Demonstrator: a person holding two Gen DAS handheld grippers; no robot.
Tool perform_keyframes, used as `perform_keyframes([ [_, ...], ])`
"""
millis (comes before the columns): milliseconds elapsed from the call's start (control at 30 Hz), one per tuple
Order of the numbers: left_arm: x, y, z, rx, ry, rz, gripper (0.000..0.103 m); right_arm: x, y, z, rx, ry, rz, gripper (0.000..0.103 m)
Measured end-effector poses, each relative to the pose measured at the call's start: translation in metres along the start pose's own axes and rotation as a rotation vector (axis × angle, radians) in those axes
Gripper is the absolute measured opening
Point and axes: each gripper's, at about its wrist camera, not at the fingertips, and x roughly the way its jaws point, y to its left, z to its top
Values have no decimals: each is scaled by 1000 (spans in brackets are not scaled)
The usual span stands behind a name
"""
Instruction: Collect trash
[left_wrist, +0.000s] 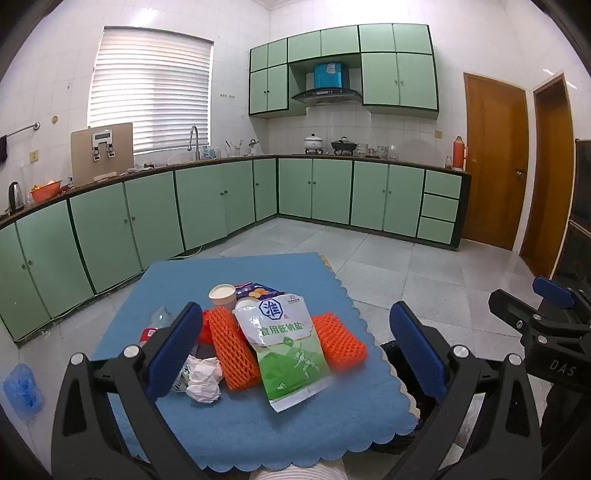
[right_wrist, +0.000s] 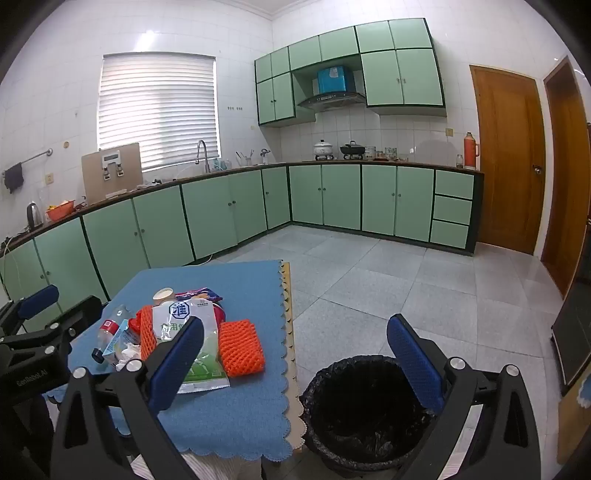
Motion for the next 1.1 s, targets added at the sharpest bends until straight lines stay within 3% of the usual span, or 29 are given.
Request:
perform_keyframes([
  [1100,1,1,0,-5,0,1,98,-1,-3,0,10,-5,2,97],
])
